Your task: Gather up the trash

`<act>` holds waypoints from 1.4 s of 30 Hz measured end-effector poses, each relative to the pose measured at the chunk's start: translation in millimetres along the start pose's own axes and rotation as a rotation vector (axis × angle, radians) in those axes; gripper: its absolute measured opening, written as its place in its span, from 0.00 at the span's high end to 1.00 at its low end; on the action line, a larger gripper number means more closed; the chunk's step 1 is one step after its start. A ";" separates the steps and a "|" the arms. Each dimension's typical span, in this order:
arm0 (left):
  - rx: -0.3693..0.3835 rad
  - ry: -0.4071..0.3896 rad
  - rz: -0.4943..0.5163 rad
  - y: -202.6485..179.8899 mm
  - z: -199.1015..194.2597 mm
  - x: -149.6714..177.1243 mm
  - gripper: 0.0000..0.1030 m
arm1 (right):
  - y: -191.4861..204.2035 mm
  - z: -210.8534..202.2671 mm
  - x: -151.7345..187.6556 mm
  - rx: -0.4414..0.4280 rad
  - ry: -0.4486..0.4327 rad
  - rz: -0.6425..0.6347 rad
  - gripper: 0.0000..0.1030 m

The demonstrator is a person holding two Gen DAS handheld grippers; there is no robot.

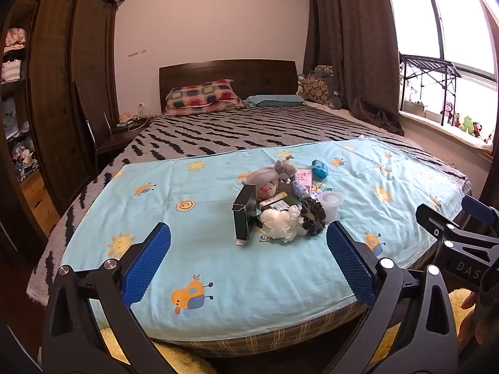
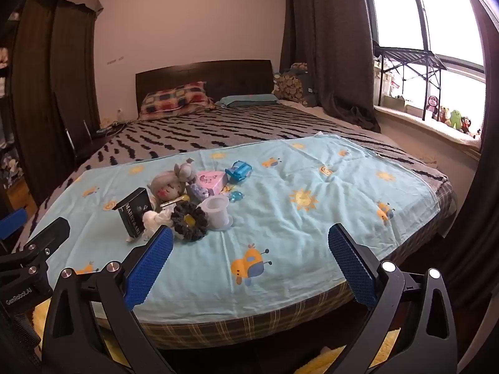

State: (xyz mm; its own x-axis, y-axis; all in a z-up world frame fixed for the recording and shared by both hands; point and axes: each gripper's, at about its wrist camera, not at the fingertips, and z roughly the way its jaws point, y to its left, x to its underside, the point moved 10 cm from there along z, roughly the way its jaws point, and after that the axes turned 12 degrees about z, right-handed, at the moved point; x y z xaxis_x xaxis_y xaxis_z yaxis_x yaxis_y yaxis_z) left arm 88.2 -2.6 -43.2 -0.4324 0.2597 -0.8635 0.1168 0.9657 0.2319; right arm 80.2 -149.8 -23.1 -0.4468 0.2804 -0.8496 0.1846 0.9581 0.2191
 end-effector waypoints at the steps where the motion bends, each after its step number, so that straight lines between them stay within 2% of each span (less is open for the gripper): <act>1: -0.001 0.000 0.000 -0.3 0.0 -0.1 0.08 | 0.1 -0.2 0.0 0.000 -0.001 0.000 0.03; 42: 0.004 -0.012 -0.005 4.6 -8.8 -10.8 0.08 | 6.8 -2.0 -1.0 -0.022 -0.003 0.001 0.03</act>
State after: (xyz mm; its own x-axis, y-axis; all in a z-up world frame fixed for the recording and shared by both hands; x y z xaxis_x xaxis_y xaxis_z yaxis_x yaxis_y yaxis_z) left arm 85.6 -0.9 -28.8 -0.4224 0.2551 -0.8698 0.1188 0.9669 0.2259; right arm 80.1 -143.5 -19.8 -0.4444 0.2812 -0.8505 0.1655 0.9589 0.2306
